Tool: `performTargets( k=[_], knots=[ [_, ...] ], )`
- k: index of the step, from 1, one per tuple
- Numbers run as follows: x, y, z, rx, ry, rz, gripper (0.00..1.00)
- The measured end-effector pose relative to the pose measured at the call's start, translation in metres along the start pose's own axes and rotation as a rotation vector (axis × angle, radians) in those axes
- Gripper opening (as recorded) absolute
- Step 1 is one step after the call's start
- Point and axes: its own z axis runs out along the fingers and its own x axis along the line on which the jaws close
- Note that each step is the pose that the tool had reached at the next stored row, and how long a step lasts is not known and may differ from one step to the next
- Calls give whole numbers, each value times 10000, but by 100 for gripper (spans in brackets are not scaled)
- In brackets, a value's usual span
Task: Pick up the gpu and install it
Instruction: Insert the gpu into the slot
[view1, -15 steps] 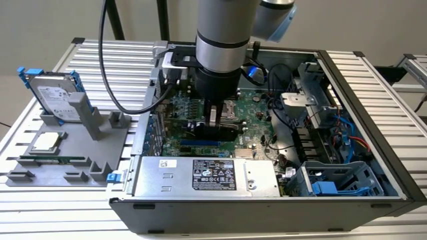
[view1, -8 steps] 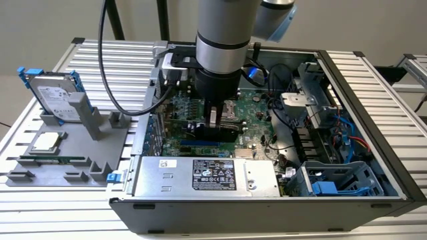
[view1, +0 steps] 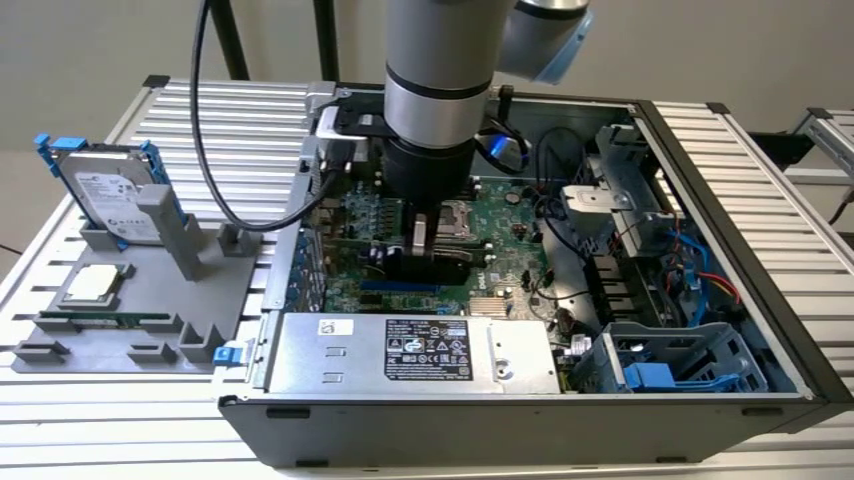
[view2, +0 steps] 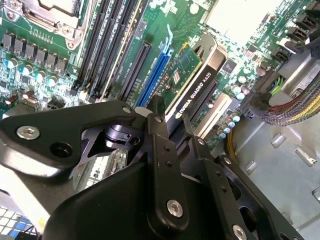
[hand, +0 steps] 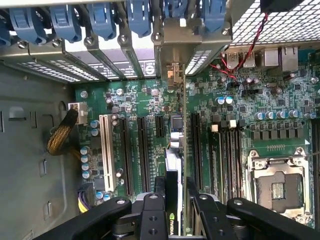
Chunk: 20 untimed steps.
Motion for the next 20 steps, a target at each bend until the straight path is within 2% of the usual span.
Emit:
performTargets(
  k=[20],
  knots=[
    [7, 60, 92, -1, 3, -1, 0]
  ],
)
